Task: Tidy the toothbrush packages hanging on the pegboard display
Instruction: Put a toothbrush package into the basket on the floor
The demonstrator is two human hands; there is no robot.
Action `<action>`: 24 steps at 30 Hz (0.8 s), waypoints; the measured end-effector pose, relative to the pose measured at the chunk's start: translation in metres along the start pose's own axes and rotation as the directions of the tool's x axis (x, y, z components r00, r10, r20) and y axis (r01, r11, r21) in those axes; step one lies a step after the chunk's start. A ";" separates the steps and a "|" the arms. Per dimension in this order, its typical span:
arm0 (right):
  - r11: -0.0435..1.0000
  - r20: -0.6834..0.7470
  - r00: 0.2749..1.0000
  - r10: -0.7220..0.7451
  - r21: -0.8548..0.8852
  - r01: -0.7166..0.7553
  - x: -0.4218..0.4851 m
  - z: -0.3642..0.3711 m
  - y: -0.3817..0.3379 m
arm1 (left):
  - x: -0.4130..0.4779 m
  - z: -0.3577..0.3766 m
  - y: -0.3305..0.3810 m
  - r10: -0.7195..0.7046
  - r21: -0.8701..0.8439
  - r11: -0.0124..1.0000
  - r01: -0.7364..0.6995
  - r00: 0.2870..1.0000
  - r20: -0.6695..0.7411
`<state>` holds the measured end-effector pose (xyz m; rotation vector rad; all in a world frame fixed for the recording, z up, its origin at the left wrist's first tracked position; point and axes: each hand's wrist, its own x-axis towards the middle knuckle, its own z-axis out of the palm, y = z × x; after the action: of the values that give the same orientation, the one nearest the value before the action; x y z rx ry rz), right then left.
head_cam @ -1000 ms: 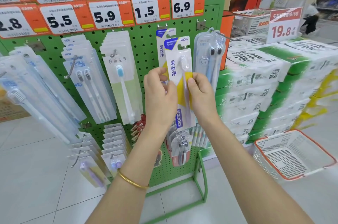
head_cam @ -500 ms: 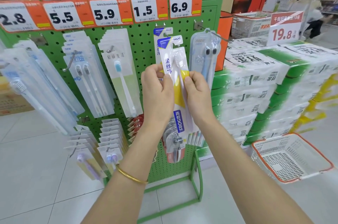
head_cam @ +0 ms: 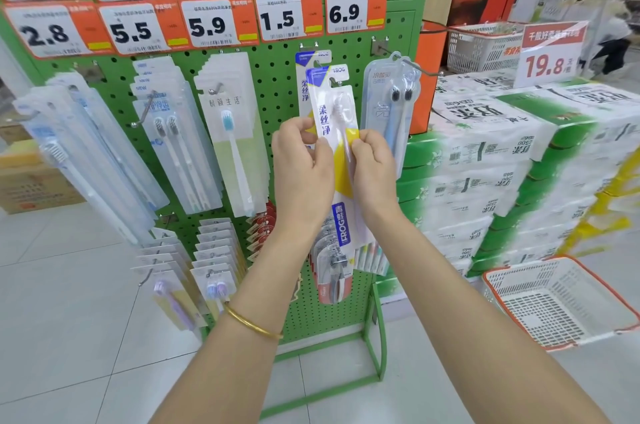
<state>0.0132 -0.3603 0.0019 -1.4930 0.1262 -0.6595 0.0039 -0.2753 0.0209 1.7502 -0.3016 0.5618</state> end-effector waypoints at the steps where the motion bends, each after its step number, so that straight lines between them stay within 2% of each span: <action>1: 1.000 0.000 1.000 0.003 0.008 -0.003 0.000 0.001 0.000 | 0.000 0.000 0.000 -0.002 -0.002 1.000 0.002 1.000 0.000; 17: 0.999 0.124 0.992 0.030 -0.048 -0.025 -0.003 -0.008 0.011 | -0.006 0.003 -0.011 0.007 -0.008 1.000 -0.007 1.000 -0.008; 24: 0.988 0.104 0.987 0.122 -0.109 -0.110 -0.034 -0.056 0.050 | -0.045 0.028 -0.047 -0.146 0.028 0.989 0.145 0.988 0.044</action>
<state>-0.0250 -0.3961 -0.0622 -1.6049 0.1632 -0.4819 -0.0054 -0.2941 -0.0465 1.7941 -0.1977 0.4215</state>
